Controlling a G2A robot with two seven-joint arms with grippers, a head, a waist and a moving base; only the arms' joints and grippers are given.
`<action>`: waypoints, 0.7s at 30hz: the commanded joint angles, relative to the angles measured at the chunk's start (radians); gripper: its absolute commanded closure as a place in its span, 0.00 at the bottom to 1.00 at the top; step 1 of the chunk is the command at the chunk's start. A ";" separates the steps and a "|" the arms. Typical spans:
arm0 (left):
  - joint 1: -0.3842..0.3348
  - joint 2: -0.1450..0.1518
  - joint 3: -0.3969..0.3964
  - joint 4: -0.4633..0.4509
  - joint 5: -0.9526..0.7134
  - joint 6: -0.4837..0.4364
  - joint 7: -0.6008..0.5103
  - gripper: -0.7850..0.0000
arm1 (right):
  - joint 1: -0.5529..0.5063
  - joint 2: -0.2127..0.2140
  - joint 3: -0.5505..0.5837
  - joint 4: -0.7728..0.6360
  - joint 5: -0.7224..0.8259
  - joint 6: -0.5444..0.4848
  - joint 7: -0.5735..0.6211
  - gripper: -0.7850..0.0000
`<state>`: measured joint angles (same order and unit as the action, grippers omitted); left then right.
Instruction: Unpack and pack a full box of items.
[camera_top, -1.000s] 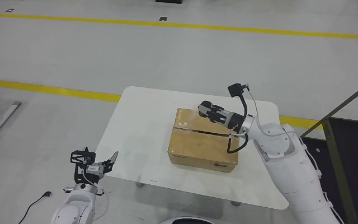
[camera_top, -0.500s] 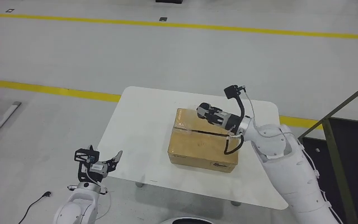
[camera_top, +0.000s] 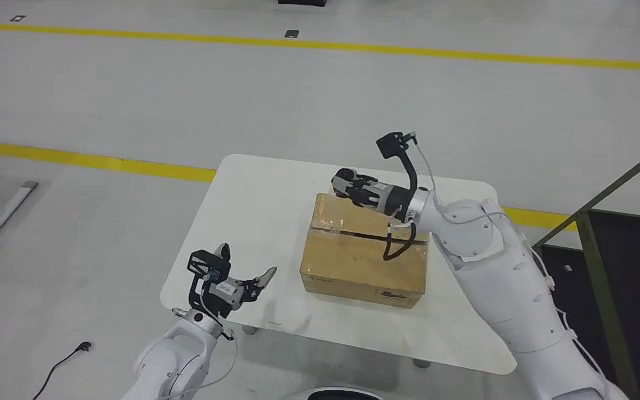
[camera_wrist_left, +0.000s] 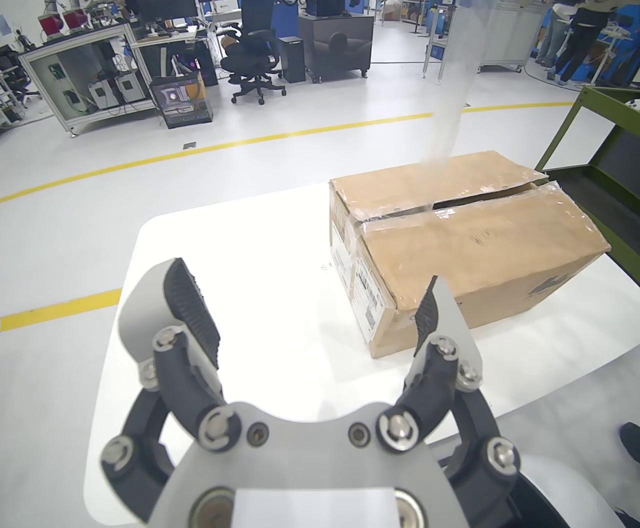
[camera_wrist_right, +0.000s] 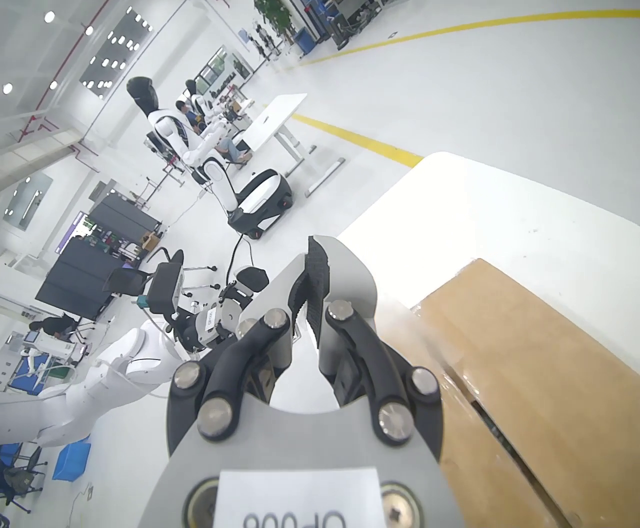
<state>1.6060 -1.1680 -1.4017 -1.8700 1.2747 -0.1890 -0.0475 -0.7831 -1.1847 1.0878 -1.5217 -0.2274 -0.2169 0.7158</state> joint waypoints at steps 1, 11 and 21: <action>0.000 0.000 0.000 0.000 0.000 0.000 0.000 0.00 | 0.015 -0.003 -0.009 0.010 -0.001 -0.003 0.001 1.00; -0.014 -0.003 0.013 0.014 -0.011 0.007 0.013 0.00 | 0.037 -0.011 -0.038 0.030 0.005 -0.011 0.015 1.00; -0.181 -0.034 0.211 0.085 -0.064 -0.056 -0.028 0.00 | 0.050 -0.015 -0.048 0.024 -0.002 0.000 0.029 1.00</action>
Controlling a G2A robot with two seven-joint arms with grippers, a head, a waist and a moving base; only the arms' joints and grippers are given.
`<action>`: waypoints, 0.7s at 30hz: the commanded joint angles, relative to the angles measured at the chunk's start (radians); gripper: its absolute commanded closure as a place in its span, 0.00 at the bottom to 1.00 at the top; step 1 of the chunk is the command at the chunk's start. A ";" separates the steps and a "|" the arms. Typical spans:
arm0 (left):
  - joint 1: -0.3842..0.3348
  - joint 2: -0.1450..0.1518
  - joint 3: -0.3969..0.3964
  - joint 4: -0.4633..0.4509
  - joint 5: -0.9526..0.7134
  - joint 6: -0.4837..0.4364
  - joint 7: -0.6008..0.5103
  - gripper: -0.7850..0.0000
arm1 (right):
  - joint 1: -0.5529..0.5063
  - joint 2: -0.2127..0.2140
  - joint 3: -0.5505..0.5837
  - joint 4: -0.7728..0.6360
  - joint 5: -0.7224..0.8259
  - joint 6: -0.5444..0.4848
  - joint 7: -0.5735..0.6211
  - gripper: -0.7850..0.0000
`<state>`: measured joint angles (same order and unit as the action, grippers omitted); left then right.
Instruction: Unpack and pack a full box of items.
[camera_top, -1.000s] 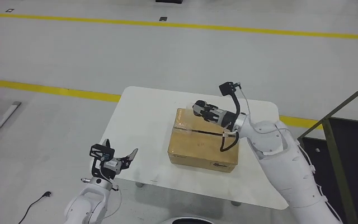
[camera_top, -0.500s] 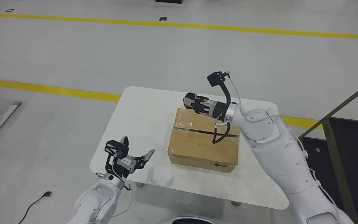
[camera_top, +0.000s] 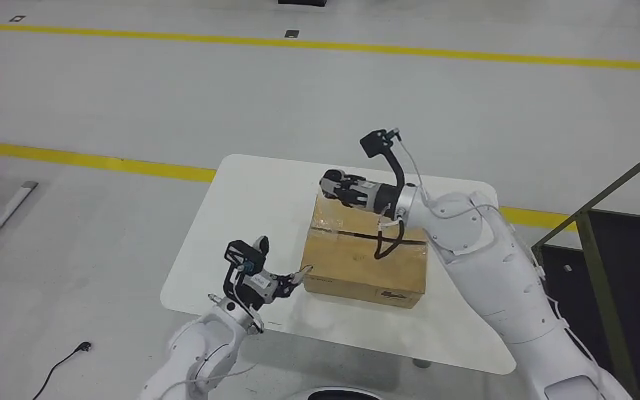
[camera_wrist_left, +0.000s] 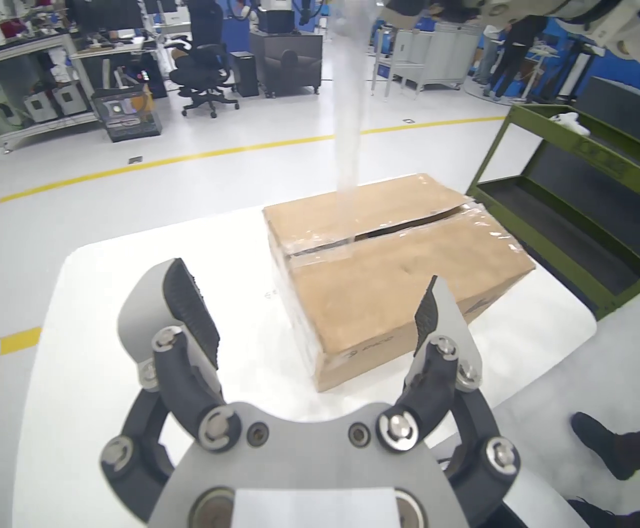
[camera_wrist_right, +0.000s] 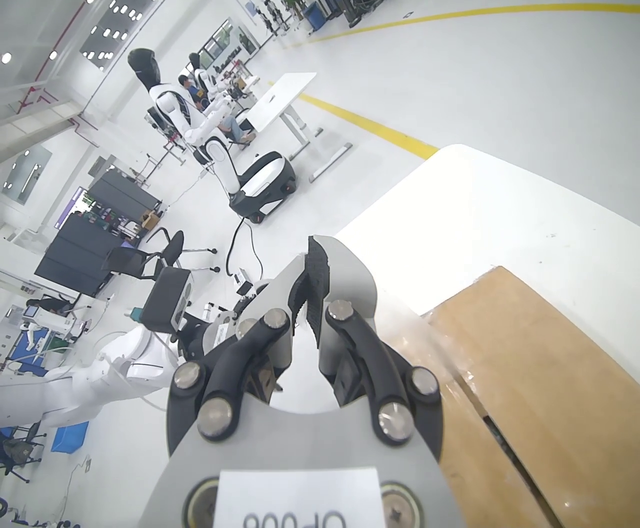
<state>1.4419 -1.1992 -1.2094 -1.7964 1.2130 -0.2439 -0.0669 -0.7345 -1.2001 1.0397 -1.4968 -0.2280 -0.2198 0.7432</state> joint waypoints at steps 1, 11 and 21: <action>-0.033 -0.007 0.035 0.023 -0.010 0.000 -0.017 0.00 | 0.002 0.000 0.001 -0.003 -0.003 0.005 0.004 1.00; -0.085 -0.021 0.080 0.063 -0.090 0.012 -0.049 0.00 | -0.009 0.002 0.012 -0.019 -0.016 0.028 0.013 1.00; -0.115 -0.033 0.117 0.078 -0.111 0.030 -0.037 0.00 | -0.016 0.003 0.016 -0.028 -0.024 0.038 0.026 1.00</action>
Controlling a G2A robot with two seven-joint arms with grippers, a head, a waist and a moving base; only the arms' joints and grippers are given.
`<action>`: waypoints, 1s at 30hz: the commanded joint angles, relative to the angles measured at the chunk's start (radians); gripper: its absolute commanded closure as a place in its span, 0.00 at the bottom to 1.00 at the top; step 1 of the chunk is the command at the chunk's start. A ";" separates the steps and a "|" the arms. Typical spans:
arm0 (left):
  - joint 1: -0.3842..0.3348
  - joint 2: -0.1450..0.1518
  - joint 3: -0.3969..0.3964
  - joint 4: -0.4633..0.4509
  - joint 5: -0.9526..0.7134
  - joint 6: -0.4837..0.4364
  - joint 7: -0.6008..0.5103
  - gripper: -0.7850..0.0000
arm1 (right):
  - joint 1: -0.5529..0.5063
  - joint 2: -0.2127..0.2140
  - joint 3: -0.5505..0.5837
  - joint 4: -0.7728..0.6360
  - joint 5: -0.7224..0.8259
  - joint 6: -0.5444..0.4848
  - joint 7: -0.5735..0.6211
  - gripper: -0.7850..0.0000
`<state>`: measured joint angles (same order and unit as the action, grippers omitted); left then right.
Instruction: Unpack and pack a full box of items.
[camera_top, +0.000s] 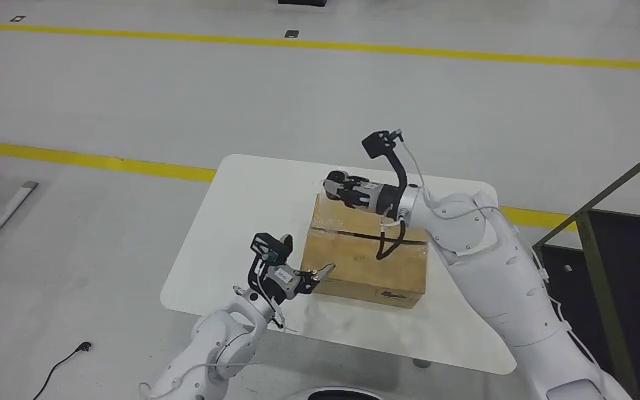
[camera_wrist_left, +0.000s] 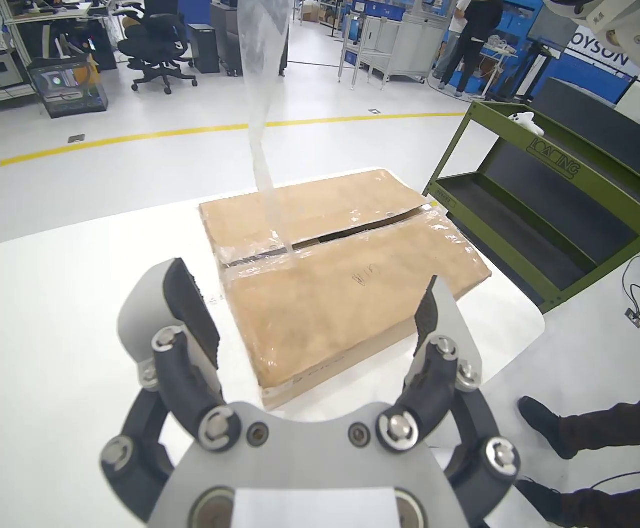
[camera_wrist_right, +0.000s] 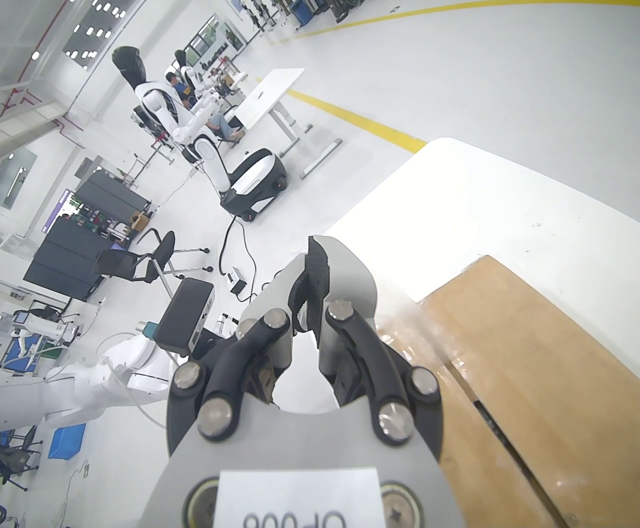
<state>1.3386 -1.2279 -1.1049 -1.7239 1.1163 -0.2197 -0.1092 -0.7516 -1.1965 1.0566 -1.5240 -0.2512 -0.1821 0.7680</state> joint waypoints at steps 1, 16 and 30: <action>-0.025 -0.009 0.028 0.012 -0.038 0.007 0.011 0.00 | 0.002 -0.001 -0.002 -0.001 -0.002 0.001 0.003 1.00; -0.227 -0.081 0.171 0.189 -0.128 0.180 0.020 0.00 | 0.009 0.000 -0.003 -0.014 -0.010 0.019 0.041 1.00; -0.256 -0.102 0.155 0.246 -0.120 0.221 0.065 0.73 | 0.019 0.000 -0.001 -0.014 -0.008 0.020 0.062 1.00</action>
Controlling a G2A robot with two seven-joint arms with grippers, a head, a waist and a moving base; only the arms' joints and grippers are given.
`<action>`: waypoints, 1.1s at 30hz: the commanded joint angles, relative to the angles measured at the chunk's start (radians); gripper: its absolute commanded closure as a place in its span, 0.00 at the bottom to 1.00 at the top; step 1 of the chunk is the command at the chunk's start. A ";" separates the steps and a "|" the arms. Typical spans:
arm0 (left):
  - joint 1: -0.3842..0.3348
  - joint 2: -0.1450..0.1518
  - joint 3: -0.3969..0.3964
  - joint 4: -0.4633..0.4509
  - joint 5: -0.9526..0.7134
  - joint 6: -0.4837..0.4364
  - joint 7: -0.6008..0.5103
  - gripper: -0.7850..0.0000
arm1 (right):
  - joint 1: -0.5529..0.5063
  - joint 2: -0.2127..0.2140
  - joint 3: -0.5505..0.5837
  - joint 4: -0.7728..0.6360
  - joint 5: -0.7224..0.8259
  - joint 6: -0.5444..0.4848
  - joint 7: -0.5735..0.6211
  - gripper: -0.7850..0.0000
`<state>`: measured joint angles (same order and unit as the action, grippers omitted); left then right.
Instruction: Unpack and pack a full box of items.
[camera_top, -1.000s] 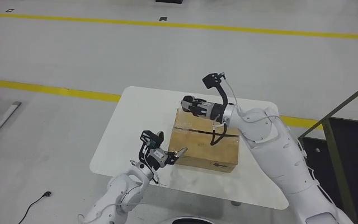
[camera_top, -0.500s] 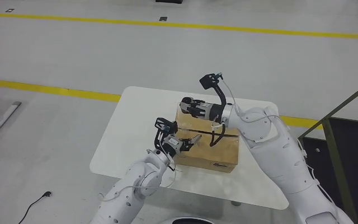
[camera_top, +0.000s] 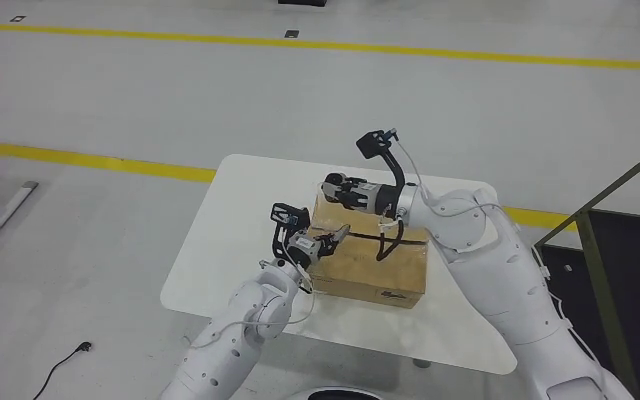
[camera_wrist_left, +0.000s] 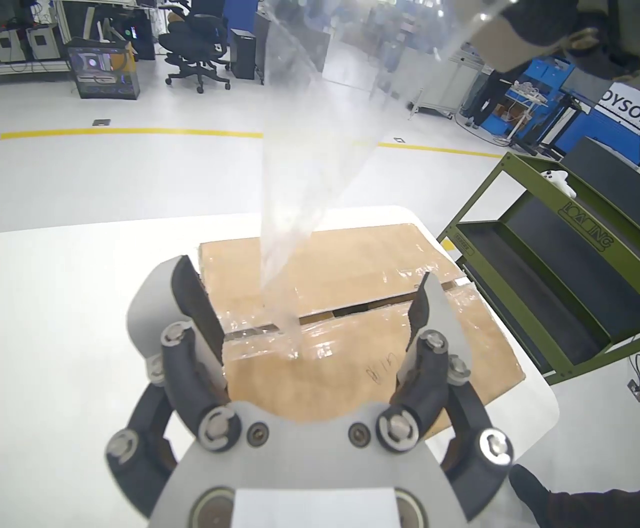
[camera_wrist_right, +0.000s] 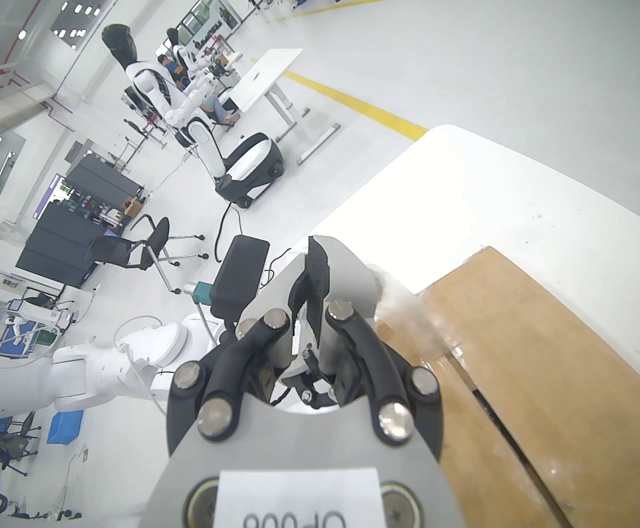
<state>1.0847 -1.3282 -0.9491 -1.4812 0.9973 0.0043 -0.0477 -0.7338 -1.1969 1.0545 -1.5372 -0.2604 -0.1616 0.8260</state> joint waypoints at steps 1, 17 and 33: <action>-0.005 -0.002 -0.002 0.006 0.001 -0.004 0.007 1.00 | 0.002 0.001 0.004 0.000 0.004 -0.002 0.009 1.00; -0.032 -0.021 -0.017 0.050 0.018 0.012 0.033 1.00 | -0.007 0.003 0.007 0.005 0.011 0.011 0.024 0.51; -0.059 -0.021 -0.149 0.124 -0.086 0.017 -0.016 1.00 | -0.163 0.026 0.121 0.084 0.081 0.021 -0.064 0.49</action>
<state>1.0263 -1.3497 -1.0908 -1.3609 0.9114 0.0199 -0.0618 -0.8914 -1.1708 1.1766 -1.4605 -0.1796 -0.1381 0.7634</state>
